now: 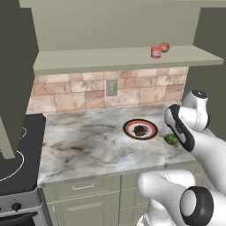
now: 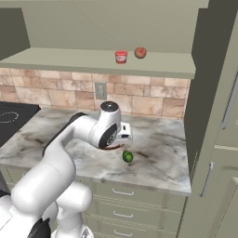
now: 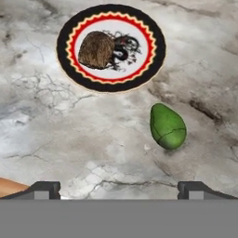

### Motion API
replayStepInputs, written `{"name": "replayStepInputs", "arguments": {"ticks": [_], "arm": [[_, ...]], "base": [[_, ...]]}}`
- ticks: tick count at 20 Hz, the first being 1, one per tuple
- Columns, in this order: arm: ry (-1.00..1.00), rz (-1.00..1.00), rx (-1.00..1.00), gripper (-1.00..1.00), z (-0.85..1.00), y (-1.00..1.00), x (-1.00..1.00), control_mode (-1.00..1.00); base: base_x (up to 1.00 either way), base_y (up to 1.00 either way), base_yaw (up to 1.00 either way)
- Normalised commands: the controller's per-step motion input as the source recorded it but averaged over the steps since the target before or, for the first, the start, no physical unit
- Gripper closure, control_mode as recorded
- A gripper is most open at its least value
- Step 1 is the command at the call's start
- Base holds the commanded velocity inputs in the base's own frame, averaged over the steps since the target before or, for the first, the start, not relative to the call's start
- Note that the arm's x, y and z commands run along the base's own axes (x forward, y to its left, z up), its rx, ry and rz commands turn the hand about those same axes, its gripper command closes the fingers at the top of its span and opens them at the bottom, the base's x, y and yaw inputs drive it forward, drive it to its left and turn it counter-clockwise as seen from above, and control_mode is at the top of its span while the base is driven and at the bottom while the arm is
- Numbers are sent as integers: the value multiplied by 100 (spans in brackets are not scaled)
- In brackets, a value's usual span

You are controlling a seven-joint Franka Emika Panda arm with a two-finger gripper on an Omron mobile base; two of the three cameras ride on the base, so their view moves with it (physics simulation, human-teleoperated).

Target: Pick the avocado and bread from the counter and place them on the plate. Then pick the jam from the cabinet and place it next to the plate. Lastly close the cabinet door.

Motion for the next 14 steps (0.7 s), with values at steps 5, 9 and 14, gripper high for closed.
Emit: {"name": "replayStepInputs", "arguments": {"ticks": [5,9,14], "arm": [[4,0,0,-100,-12,-4,0,-100],[6,0,0,-100,-15,-6,2,-100],[3,0,0,-100,-11,-12,1,-100]], "base": [[0,0,0],[0,0,0],[0,0,0]]}}
